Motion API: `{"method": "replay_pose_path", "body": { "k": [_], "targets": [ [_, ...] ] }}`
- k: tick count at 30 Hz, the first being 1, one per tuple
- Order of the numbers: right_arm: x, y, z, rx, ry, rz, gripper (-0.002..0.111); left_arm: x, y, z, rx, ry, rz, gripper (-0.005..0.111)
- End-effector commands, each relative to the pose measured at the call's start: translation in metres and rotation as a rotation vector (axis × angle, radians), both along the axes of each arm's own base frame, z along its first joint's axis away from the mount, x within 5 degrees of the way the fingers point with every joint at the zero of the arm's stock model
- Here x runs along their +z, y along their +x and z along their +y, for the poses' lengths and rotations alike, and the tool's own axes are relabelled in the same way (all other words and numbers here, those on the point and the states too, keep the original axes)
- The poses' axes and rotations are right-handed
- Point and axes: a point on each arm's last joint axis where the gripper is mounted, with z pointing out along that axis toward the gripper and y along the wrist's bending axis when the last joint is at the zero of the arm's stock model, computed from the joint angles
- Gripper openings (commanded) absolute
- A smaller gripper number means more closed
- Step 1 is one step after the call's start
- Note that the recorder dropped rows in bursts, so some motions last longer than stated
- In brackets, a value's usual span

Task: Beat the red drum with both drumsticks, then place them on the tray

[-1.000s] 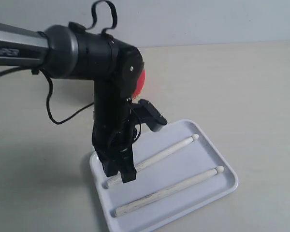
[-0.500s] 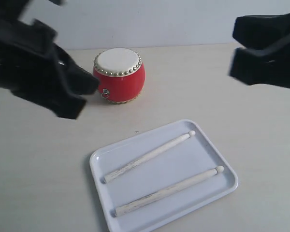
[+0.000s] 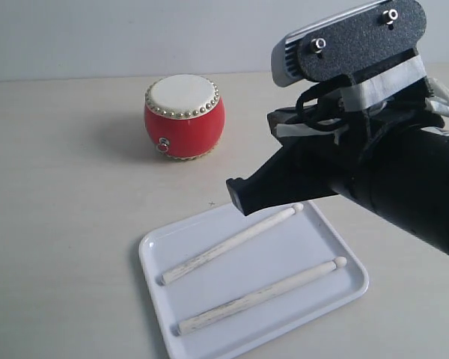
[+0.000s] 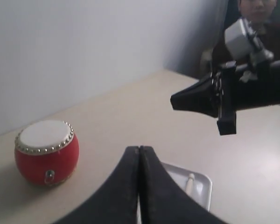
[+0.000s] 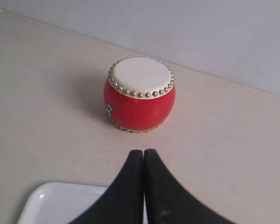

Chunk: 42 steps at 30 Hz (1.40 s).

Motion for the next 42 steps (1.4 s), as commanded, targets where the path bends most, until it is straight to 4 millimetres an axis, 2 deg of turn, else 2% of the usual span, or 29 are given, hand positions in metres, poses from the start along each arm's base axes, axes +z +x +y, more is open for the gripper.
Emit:
{"method": "replay_pose_path", "body": {
  "k": [1,7,17,21,25,31,34,42],
  "targets": [
    [0.002,0.000,0.001,0.006,0.007,-0.010,0.000,0.003,-0.013,0.012,-0.001,-0.069,-0.056,0.000],
    [0.002,0.000,0.001,0.006,0.007,-0.010,0.000,0.005,-0.021,0.020,-0.001,-0.107,-0.097,0.000],
    [0.002,0.000,0.001,0.006,0.007,-0.010,0.000,0.005,-0.021,0.020,-0.001,-0.107,-0.097,0.000],
    [0.002,0.000,0.001,0.006,0.007,-0.010,0.000,0.000,-0.017,0.022,0.036,0.015,-0.175,0.000],
    [0.002,0.000,0.001,0.006,0.007,-0.010,0.000,-0.015,-0.008,0.023,0.164,0.057,-0.232,0.000],
    [0.002,0.000,0.001,0.005,0.007,-0.008,0.000,-0.058,0.011,0.031,0.505,0.095,-0.173,0.000],
    [0.002,0.000,0.001,0.005,0.007,-0.008,0.000,-0.071,0.016,0.039,0.665,0.089,-0.171,0.000],
    [0.002,0.000,0.001,0.005,0.007,-0.008,0.000,-0.120,0.017,0.048,0.824,0.078,-0.129,0.000]
  ]
}}
